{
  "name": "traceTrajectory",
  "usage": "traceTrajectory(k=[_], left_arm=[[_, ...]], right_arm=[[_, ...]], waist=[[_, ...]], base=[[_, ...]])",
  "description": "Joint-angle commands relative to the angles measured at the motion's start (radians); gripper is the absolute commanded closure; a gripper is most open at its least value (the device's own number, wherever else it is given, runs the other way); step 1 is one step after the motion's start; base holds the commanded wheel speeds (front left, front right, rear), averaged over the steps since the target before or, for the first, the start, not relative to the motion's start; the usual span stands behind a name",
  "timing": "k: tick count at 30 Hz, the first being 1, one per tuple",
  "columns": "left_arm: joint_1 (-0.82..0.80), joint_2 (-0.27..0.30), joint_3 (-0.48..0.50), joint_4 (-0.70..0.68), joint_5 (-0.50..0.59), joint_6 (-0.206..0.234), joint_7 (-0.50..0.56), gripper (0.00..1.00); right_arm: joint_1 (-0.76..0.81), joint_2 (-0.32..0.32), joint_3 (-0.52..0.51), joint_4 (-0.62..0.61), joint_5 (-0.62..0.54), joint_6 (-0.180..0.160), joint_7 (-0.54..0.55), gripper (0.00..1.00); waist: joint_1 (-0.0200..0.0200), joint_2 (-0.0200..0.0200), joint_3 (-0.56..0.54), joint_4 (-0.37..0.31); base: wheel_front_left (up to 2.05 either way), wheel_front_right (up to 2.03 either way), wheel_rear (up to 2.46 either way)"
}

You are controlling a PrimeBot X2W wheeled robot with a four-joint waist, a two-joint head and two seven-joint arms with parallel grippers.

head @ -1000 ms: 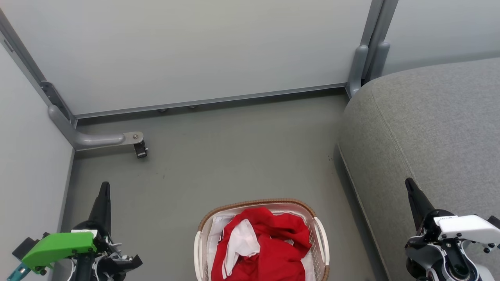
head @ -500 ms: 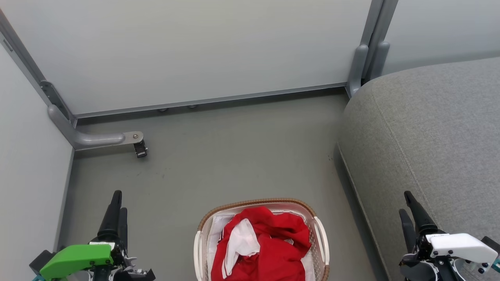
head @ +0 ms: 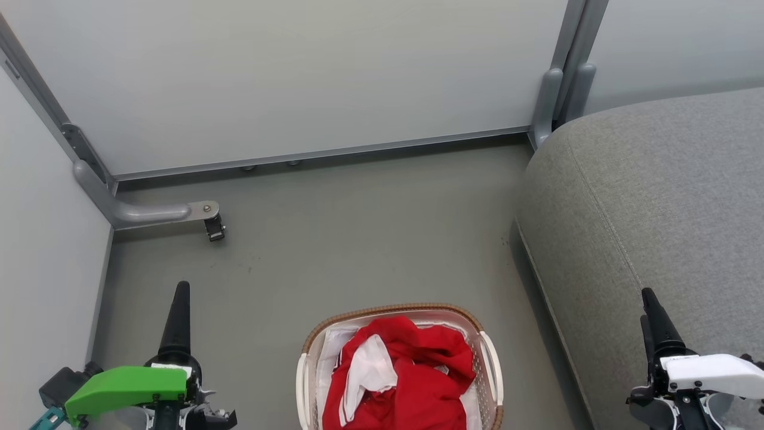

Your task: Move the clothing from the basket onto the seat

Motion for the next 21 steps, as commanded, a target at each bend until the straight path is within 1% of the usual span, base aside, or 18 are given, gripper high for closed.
traceTrajectory(k=[1, 7, 13, 21], left_arm=[[-0.004, 0.006, -0.005, -0.024, 0.046, -0.004, -0.010, 0.00], [-0.001, 0.006, -0.022, -0.050, 0.170, -0.005, -0.033, 0.00], [0.005, 0.007, -0.051, -0.075, 0.282, -0.001, -0.055, 0.00], [0.011, 0.008, -0.090, -0.097, 0.436, 0.023, -0.082, 0.00]], right_arm=[[-0.003, -0.010, -0.008, -0.024, -0.046, 0.000, -0.012, 0.00], [0.002, -0.011, -0.023, -0.042, -0.163, 0.000, -0.035, 0.00], [0.010, -0.012, -0.021, -0.078, -0.312, 0.000, -0.056, 0.00], [0.016, -0.013, -0.024, -0.090, -0.476, 0.000, -0.083, 0.00]], waist=[[-0.0001, 0.0000, 0.000, 0.000], [-0.0001, 0.0000, -0.001, 0.001], [-0.0001, 0.0000, 0.001, 0.002], [-0.0001, 0.0000, 0.002, 0.005]], base=[[0.00, 0.00, 0.00], [0.00, 0.00, 0.00], [0.00, 0.00, 0.00], [0.00, 0.00, 0.00]])
